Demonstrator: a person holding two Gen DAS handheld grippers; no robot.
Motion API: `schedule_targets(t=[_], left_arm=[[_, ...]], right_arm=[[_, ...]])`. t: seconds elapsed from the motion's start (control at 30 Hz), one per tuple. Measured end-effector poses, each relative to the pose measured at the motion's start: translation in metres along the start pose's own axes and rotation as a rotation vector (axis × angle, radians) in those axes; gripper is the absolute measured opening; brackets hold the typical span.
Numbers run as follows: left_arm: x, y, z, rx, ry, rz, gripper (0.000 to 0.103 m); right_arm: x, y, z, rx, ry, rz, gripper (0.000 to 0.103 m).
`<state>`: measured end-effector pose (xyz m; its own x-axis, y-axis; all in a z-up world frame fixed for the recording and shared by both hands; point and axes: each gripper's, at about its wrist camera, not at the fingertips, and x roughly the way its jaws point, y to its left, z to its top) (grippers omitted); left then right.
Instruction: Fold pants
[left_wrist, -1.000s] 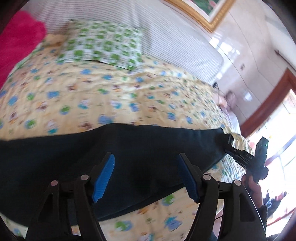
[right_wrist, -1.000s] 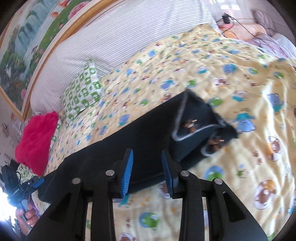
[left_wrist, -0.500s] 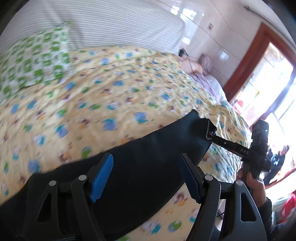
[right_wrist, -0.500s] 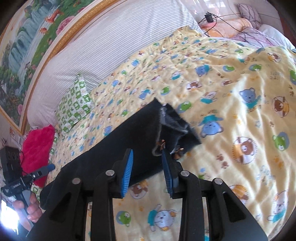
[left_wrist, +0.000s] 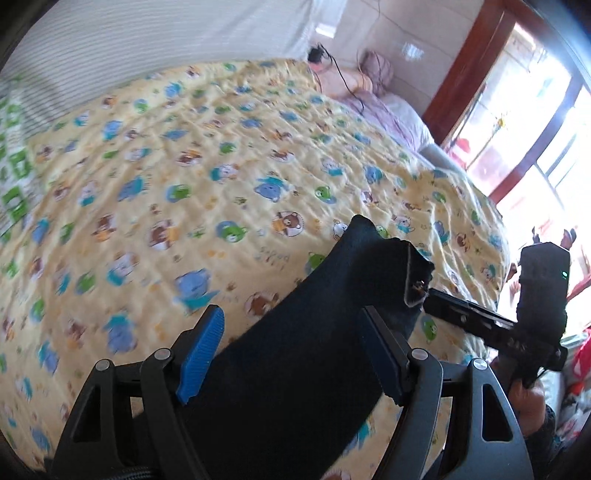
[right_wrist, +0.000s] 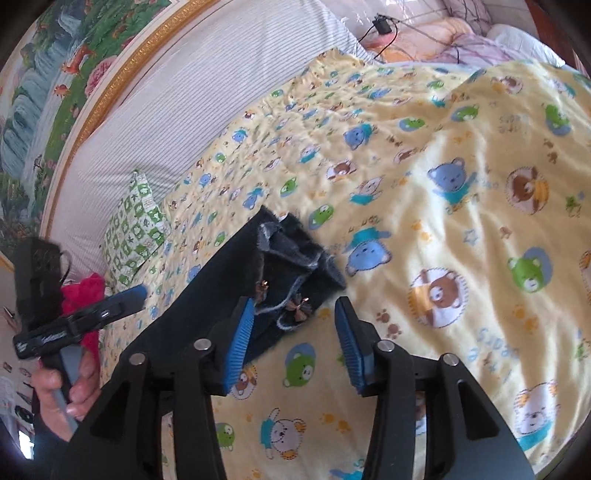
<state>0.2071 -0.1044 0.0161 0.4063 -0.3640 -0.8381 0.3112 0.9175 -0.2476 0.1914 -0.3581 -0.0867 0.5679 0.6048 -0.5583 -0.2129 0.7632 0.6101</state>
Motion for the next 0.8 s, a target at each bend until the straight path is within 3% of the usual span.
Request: schedule_targets(t=[0.23, 0.47, 0.63, 0.67, 0.73, 0.8], left_arm=[[0.041, -0.008, 0.03, 0.027, 0.083, -0.093, 0.076], [0.075, -0.017, 0.045, 0.056, 0.146, -0.139, 0.075], [0.094, -0.022, 0.048, 0.06, 0.171, -0.16, 0.071], [0.097, -0.023, 0.049, 0.063, 0.168, -0.156, 0.068], [0.1, -0.023, 0.051, 0.047, 0.155, -0.168, 0.051], [0.101, -0.021, 0.053, 0.009, 0.165, -0.232, 0.021]], right_arm=[[0.012, -0.003, 0.003, 0.03, -0.004, 0.036, 0.048], [0.015, -0.003, 0.002, 0.016, -0.023, 0.045, 0.048], [0.014, -0.009, 0.001, 0.013, -0.03, 0.053, 0.04], [0.014, -0.011, 0.001, 0.01, -0.029, 0.052, 0.036], [0.015, -0.012, 0.001, 0.005, -0.033, 0.051, 0.032], [0.015, -0.011, 0.0, -0.002, -0.035, 0.055, 0.027]])
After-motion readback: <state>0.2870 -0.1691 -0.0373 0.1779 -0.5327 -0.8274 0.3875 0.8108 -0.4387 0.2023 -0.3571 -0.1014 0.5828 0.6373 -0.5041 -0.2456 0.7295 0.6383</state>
